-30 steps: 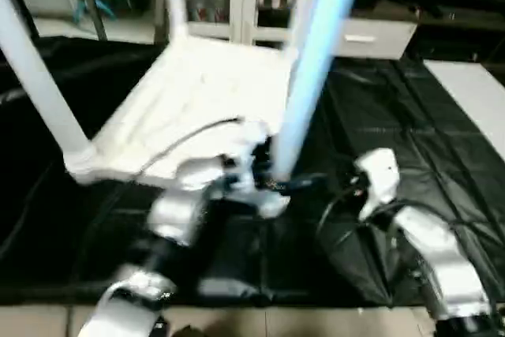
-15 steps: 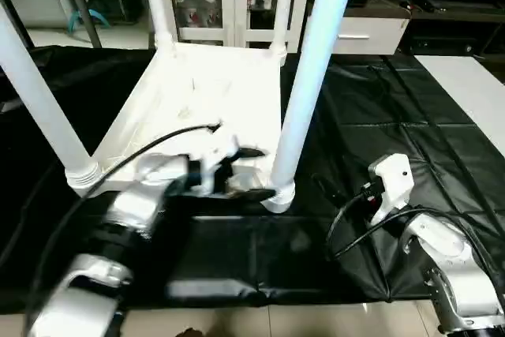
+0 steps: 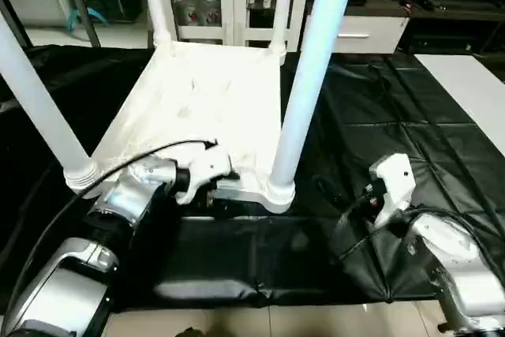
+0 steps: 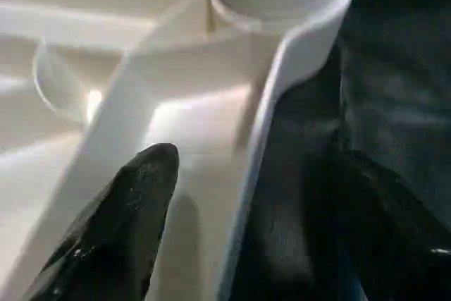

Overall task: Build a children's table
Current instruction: Rotate table base

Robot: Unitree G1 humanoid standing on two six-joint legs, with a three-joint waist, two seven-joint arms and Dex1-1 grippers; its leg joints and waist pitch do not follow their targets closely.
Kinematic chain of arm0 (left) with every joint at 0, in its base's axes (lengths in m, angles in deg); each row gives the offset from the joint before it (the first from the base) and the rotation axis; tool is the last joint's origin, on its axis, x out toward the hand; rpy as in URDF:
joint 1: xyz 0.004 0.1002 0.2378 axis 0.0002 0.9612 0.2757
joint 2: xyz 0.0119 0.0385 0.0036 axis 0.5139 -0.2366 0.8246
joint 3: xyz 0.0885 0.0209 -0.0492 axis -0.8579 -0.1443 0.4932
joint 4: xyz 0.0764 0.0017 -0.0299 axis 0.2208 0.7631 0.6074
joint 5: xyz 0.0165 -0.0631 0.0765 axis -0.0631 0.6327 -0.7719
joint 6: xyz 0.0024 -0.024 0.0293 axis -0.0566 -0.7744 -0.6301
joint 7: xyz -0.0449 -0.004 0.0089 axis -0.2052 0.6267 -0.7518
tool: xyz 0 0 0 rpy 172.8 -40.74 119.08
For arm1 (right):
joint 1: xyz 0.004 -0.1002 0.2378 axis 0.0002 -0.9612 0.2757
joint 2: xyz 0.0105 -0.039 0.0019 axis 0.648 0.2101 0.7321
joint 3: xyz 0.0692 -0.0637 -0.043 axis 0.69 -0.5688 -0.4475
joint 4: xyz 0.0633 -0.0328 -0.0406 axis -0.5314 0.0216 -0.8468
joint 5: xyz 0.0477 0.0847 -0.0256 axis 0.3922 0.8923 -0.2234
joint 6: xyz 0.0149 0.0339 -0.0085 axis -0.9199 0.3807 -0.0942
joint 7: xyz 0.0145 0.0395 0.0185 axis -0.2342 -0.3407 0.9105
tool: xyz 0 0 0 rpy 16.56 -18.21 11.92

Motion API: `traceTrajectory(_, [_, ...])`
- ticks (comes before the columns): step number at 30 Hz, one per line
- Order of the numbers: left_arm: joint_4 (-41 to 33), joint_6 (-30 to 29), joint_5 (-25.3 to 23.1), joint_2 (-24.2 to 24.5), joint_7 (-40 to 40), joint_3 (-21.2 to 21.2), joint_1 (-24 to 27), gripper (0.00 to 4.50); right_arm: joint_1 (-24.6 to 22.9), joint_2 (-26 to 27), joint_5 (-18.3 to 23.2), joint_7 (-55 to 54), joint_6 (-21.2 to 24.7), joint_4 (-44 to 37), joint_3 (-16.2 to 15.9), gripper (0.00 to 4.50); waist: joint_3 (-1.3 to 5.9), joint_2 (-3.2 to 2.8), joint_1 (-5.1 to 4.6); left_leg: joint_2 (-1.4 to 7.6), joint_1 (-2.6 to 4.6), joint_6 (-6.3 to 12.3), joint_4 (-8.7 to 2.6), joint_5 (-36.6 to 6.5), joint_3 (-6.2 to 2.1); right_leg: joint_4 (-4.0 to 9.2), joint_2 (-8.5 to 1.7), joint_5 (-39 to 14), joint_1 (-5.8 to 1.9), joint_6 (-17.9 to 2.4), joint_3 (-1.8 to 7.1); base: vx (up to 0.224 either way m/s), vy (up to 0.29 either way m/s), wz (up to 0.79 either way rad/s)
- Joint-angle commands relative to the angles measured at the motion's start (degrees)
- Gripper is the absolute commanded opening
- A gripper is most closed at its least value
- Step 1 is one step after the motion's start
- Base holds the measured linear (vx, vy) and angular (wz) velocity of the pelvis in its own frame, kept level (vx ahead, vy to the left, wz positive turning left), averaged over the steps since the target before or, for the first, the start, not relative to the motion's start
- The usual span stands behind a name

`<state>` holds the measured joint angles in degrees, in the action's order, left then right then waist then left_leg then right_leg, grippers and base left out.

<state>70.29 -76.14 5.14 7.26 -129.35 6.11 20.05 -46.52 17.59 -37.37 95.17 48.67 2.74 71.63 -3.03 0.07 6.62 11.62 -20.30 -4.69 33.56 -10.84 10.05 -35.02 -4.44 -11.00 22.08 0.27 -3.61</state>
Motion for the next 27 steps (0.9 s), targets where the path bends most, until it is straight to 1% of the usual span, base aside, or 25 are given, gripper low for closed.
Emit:
traceTrajectory(1, [0.8, 1.1, -0.7, 0.0, -0.4, -0.5, -1.6, 3.30, -1.4, -2.0, 4.4, 5.0, 3.8, -4.5, -1.4, 3.96, 3.48, -0.27, 0.26, 1.85, 0.47, 1.49, -4.31, -13.2, -0.67, 3.84, -4.00, -6.5, -2.62, -12.9, 2.75, 0.000, 0.000, 0.00])
traceTrajectory(2, [1.2, 1.0, -0.4, -0.1, -0.9, -0.3, -1.7, 3.16, -2.3, -3.8, 5.2, 7.5, 5.2, -6.2, -2.6, 3.96, 3.48, -0.25, 0.34, 1.88, 0.54, 1.49, -4.35, -13.7, -0.68, 3.91, -3.99, -7.1, -2.67, -12.9, 2.72, 0.000, 0.000, 0.00])
traceTrajectory(3, [1.3, 1.0, -0.4, -0.2, -1.0, -0.2, -1.8, 2.92, -2.6, -4.4, 5.4, 8.4, 5.7, -6.8, -3.0, 3.96, 3.40, -0.21, 0.43, 1.99, 0.48, 1.35, -4.42, -14.1, -0.71, 3.99, -4.10, -8.1, -2.64, -12.8, 2.78, 0.000, 0.000, 0.00])
traceTrajectory(4, [1.4, 1.2, -0.3, -0.2, -1.1, -0.2, -1.8, 2.92, -2.8, -5.1, 5.4, 9.2, 6.0, -7.2, -3.5, 3.96, 3.38, -0.21, 0.49, 2.00, 0.48, 1.05, -4.46, -14.6, -0.70, 4.13, -4.21, -9.4, -2.51, -12.6, 2.79, 0.000, 0.000, 0.00])
traceTrajectory(5, [1.5, 1.2, -0.3, -0.2, -1.1, -0.1, -1.9, 2.88, -2.9, -5.3, 5.2, 9.4, 6.0, -7.2, -3.8, 3.96, 3.38, -0.17, 0.47, 1.98, 0.47, 0.87, -4.49, -14.8, -0.73, 4.17, -4.24, -10.0, -2.49, -12.6, 2.78, 0.000, 0.000, 0.00])
traceTrajectory(6, [1.5, 1.2, -0.2, -0.3, -1.1, 0.0, -1.9, 2.72, -2.9, -5.6, 5.0, 9.7, 6.0, -7.3, -4.1, 3.96, 3.34, -0.13, 0.48, 1.96, 0.46, 0.50, -4.52, -15.2, -0.74, 4.29, -4.31, -11.3, -2.39, -12.4, 2.77, 0.000, 0.000, 0.00])
traceTrajectory(7, [1.5, 1.1, 0.1, -0.6, -0.9, 0.3, -2.1, 2.58, -2.6, -5.4, 3.8, 9.4, 5.3, -6.8, -4.5, 3.96, 3.30, 0.07, 0.50, 1.97, 0.50, 0.28, -4.53, -15.4, -0.72, 4.42, -4.36, -12.2, -2.31, -12.3, 2.78, 0.000, 0.000, 0.00])
traceTrajectory(8, [1.5, 1.1, 0.1, -0.6, -0.9, 0.3, -2.1, 2.49, -2.6, -5.4, 3.8, 9.4, 5.3, -6.8, -4.5, 3.96, 3.28, 0.05, 0.49, 1.96, 0.48, 0.20, -4.53, -15.4, -0.73, 4.40, -4.38, -12.6, -2.27, -12.2, 2.80, 0.000, 0.000, 0.00])
traceTrajectory(9, [1.6, 0.9, 0.2, -0.9, -0.9, 0.4, -2.1, 2.49, -2.4, -4.9, 3.1, 8.8, 4.8, -6.3, -4.4, 3.96, 3.32, 0.05, 0.54, 1.93, 0.46, 0.15, -4.51, -15.1, -0.75, 4.41, -4.39, -12.7, -2.28, -12.1, 2.81, 0.000, 0.000, 0.00])
traceTrajectory(12, [1.6, 0.9, 0.3, -1.2, -0.8, 0.6, -2.1, 2.13, -2.1, -4.4, 2.6, 8.1, 4.5, -5.8, -4.1, 3.96, 3.42, 0.00, 0.49, 1.95, 0.34, 0.21, -4.48, -13.8, -0.78, 4.17, -4.30, -10.9, -2.28, -12.3, 2.77, 0.000, 0.000, 0.00])
traceTrajectory(13, [1.7, 0.9, 0.2, -1.4, -0.8, 0.5, -2.0, 2.06, -2.0, -4.4, 2.5, 7.8, 4.7, -5.9, -4.0, 3.96, 3.45, 0.10, 0.47, 1.92, 0.36, 0.32, -4.42, -13.6, -0.73, 4.10, -4.26, -9.9, -2.30, -12.5, 2.76, 0.000, 0.000, 0.00])
traceTrajectory(15, [1.8, 0.7, -0.3, -1.6, -0.6, 0.3, -1.9, 1.95, -1.9, -4.8, 2.7, 7.5, 5.1, -6.1, -4.0, 3.96, 3.46, 0.06, 0.55, 1.93, 0.42, 0.48, -4.36, -13.2, -0.69, 4.04, -4.27, -9.2, -2.29, -12.7, 2.77, 0.000, 0.000, 0.00])
traceTrajectory(16, [2.0, 0.6, -0.7, -1.7, -0.5, 0.1, -1.9, 1.74, -1.8, -5.1, 2.9, 7.3, 5.4, -6.2, -4.0, 3.96, 3.44, 0.04, 0.64, 1.94, 0.44, 0.56, -4.36, -13.3, -0.68, 4.07, -4.28, -9.3, -2.28, -12.7, 2.79, 0.000, 0.000, 0.00])
traceTrajectory(17, [2.2, 0.6, -1.5, -1.7, -0.2, -0.6, -1.9, 1.74, -1.7, -5.2, 2.9, 7.2, 5.6, -6.2, -4.0, 3.96, 3.42, -0.01, 0.66, 1.92, 0.42, 0.55, -4.37, -13.4, -0.68, 4.07, -4.27, -9.4, -2.29, -12.6, 2.78, 0.000, 0.000, 0.00])
traceTrajectory(19, [2.6, 0.6, -2.9, -1.6, 0.4, -1.6, -1.9, 1.49, -1.6, -5.3, 2.6, 7.0, 5.5, -6.0, -3.9, 3.96, 3.43, -0.02, 0.79, 1.95, 0.49, 0.41, -4.40, -13.8, -0.72, 4.15, -4.32, -10.3, -2.30, -12.1, 2.79, 0.000, 0.000, 0.00])
traceTrajectory(21, [2.7, 0.6, -3.5, -1.5, 0.6, -1.9, -1.9, 1.41, -1.6, -5.2, 2.5, 6.9, 5.4, -6.0, -3.8, 3.96, 3.35, -0.05, 0.79, 1.97, 0.44, 0.28, -4.49, -14.2, -0.77, 4.21, -4.34, -10.8, -2.30, -12.0, 2.77, 0.000, 0.000, 0.00])
traceTrajectory(22, [2.9, 0.7, -4.1, -1.4, 1.0, -2.3, -2.0, 1.21, -1.6, -5.1, 2.4, 6.8, 5.4, -6.0, -3.8, 3.96, 3.33, 0.00, 0.84, 1.97, 0.51, 0.24, -4.48, -14.5, -0.74, 4.34, -4.33, -11.5, -2.22, -11.8, 2.79, 0.000, 0.000, 0.00])
traceTrajectory(24, [3.0, 0.9, -4.9, -1.1, 1.2, -2.9, -2.0, 1.16, -1.7, -5.0, 2.2, 6.8, 5.4, -6.0, -3.7, 3.96, 3.28, -0.07, 1.03, 2.03, 0.64, 0.05, -4.54, -15.2, -0.75, 4.49, -4.37, -12.7, -2.10, -11.5, 2.85, 0.000, 0.000, 0.00])
traceTrajectory(25, [3.1, 1.0, -5.6, -0.8, 1.4, -3.3, -1.9, 1.04, -1.7, -4.9, 2.1, 6.8, 5.4, -6.1, -3.7, 3.96, 3.26, -0.07, 1.20, 2.04, 0.70, -0.09, -4.61, -15.6, -0.76, 4.57, -4.36, -13.5, -2.04, -11.2, 2.86, 0.000, 0.000, 0.00])
traceTrajectory(27, [3.1, 1.1, -6.2, -0.6, 1.7, -3.6, -1.9, 1.04, -1.7, -4.9, 2.1, 6.8, 5.4, -6.1, -3.7, 3.96, 3.23, -0.05, 1.39, 2.08, 0.76, -0.25, -4.66, -16.0, -0.78, 4.62, -4.39, -14.1, -2.00, -10.9, 2.90, 0.000, 0.000, 0.00])
